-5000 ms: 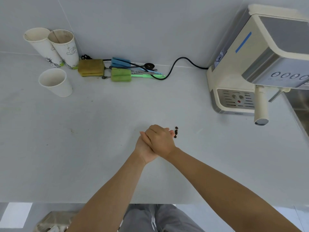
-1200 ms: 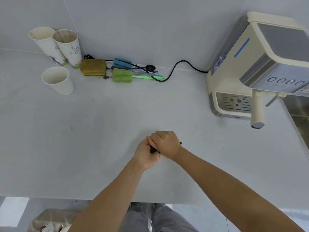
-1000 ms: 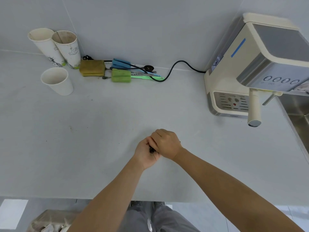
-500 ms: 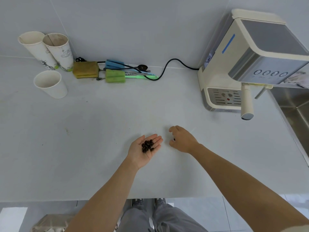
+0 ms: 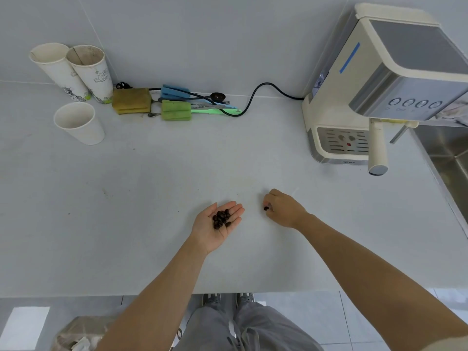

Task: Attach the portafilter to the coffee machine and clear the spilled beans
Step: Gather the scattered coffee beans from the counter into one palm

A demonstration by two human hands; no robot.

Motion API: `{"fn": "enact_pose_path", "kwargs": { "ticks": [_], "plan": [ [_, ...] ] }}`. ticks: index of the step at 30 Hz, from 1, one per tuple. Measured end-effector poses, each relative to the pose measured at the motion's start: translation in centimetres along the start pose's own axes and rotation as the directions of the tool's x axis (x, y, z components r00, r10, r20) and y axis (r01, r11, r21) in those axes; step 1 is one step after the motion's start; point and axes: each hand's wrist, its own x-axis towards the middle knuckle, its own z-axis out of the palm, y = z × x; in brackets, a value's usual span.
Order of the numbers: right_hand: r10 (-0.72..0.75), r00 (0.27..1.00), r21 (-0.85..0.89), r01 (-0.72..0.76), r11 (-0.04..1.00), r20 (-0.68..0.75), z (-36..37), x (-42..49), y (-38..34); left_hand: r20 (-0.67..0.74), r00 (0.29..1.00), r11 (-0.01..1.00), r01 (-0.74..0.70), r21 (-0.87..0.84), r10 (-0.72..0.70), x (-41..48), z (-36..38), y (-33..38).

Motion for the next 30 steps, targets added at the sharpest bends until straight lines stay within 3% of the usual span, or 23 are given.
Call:
{"fn": "enact_pose_path", "kwargs": {
  "ticks": [6, 17, 24, 30],
  "plan": [
    [-0.062, 0.991, 0.025, 0.060, 0.998, 0.119, -0.4, -0.7, 0.8, 0.004, 1.000, 1.000, 0.010, 0.001, -0.010, -0.1, 0.0, -0.4],
    [-0.119, 0.982, -0.016, 0.122, 0.992, 0.145, 0.2, -1.4, 1.2, 0.010, 0.999, 0.998, 0.043, 0.045, -0.043, 0.1, 0.7, -1.3],
    [-0.043, 0.988, 0.046, 0.037, 0.998, 0.151, 0.1, -2.1, 2.3, 0.010, 0.998, 0.996, 0.058, 0.062, -0.059, 0.2, 0.8, -1.7],
    [0.057, 0.998, 0.169, -0.063, 0.984, 0.041, -0.8, -2.5, 3.2, 0.012, 0.998, 0.996, 0.060, 0.071, -0.061, 0.2, 1.1, -1.8]
  ]
}}
